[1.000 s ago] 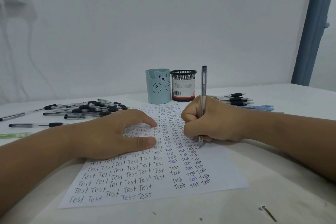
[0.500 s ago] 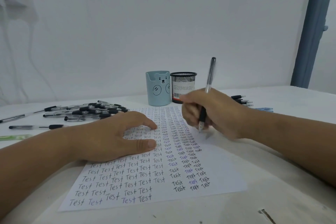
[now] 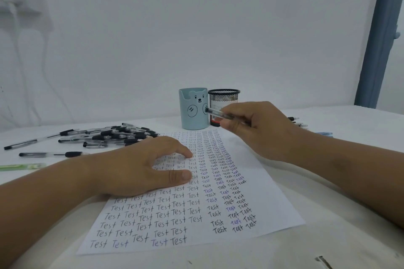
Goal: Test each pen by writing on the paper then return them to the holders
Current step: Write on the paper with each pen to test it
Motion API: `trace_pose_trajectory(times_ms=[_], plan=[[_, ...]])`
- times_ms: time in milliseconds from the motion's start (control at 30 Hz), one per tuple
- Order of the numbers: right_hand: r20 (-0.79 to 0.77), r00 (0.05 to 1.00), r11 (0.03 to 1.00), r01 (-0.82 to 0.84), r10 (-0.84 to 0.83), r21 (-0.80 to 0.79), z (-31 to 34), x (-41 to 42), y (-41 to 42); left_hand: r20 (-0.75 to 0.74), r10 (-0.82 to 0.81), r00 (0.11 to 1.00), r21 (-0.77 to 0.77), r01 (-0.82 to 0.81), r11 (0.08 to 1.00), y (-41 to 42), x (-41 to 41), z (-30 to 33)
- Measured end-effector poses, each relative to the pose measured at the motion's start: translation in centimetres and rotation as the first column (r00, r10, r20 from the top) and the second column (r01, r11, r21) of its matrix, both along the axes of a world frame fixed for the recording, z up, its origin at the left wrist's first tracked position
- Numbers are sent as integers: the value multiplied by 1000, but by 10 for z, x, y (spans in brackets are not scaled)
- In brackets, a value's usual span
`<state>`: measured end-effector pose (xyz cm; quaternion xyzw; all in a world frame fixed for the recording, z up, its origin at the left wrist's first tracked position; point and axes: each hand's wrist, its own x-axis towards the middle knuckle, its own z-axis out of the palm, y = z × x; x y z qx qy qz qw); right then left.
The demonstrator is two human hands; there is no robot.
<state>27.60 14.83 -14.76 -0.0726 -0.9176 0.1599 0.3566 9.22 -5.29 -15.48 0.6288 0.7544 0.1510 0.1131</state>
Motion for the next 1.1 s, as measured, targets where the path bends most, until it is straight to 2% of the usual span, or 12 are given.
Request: trace_pose_trajectory(times_ms=[100,300,467,600,733,900,1100], plan=[[89,996,996,-1,8,-88,-3,-1,1,-4,5,1000,9,-4,1000,0,0,0],[144,989,1000,21,-22,10,-3,-1,-1,-3,3,1000,12,-3,1000,0,0,0],[179,969,980,149,-172,134,6,-2,26,-2,-6,1000,41,6,999,1,-1,-1],[141,945,955,294,-294,20,16,13,57,2,1,1000,87,-1,996,2,-1,-2],[194,867,889,448,-458,95,17,22,83,-11,1,1000,99,0,995,2,-1,-3],[262,817,858,495,-513,137,14,22,86,-8,14,1000,102,-13,995,1,-2,-4],[240,764,800,568,-600,193,14,17,83,0,10,1000,114,-9,993,2,-3,-4]])
